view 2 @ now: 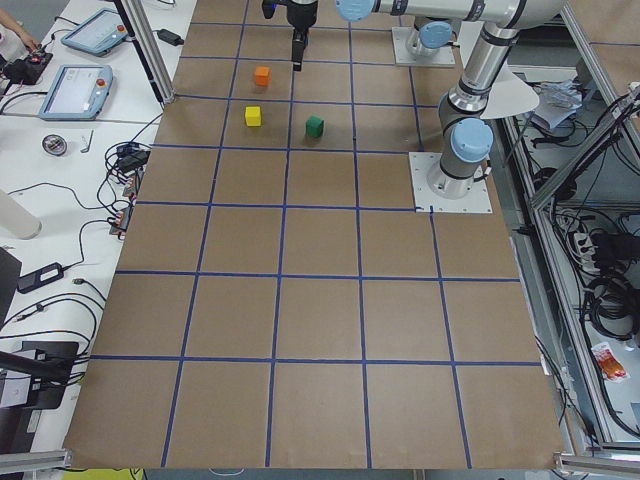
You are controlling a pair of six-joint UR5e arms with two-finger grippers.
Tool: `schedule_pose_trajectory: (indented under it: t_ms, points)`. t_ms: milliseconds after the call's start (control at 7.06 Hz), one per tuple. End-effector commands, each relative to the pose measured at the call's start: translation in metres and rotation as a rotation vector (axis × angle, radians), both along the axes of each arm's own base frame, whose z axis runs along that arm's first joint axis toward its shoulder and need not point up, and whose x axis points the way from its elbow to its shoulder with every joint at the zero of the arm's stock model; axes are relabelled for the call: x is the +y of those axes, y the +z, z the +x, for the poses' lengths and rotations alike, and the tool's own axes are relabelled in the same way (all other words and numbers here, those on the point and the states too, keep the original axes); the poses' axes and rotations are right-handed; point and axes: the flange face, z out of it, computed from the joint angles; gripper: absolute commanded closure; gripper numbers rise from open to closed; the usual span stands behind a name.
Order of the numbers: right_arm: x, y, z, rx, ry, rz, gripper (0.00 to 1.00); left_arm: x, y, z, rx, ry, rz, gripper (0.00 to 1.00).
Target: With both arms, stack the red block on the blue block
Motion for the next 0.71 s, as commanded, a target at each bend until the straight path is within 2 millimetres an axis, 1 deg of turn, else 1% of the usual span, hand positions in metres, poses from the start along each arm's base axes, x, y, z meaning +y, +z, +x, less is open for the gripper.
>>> schedule_pose_trajectory:
  t_ms: [0,142,283,567]
  points:
    - [0.0036,-0.0005,0.0188,0.011,0.034,0.001,0.0,0.0002,0.0003,-0.0001,0.001,-0.002,-0.001,0.0]
    - [0.0036,0.0013,0.0187,0.013,0.036,-0.005,0.0,-0.001,-0.0004,-0.0001,0.001,0.0,0.001,0.0]
    - [0.0025,0.0019,0.0138,0.014,0.027,-0.005,0.0,0.0002,0.0003,0.0002,-0.002,-0.001,-0.001,0.0]
    - [0.003,0.0013,0.0162,0.014,0.031,-0.005,0.0,0.0002,0.0003,-0.0001,0.001,0.0,-0.001,0.0]
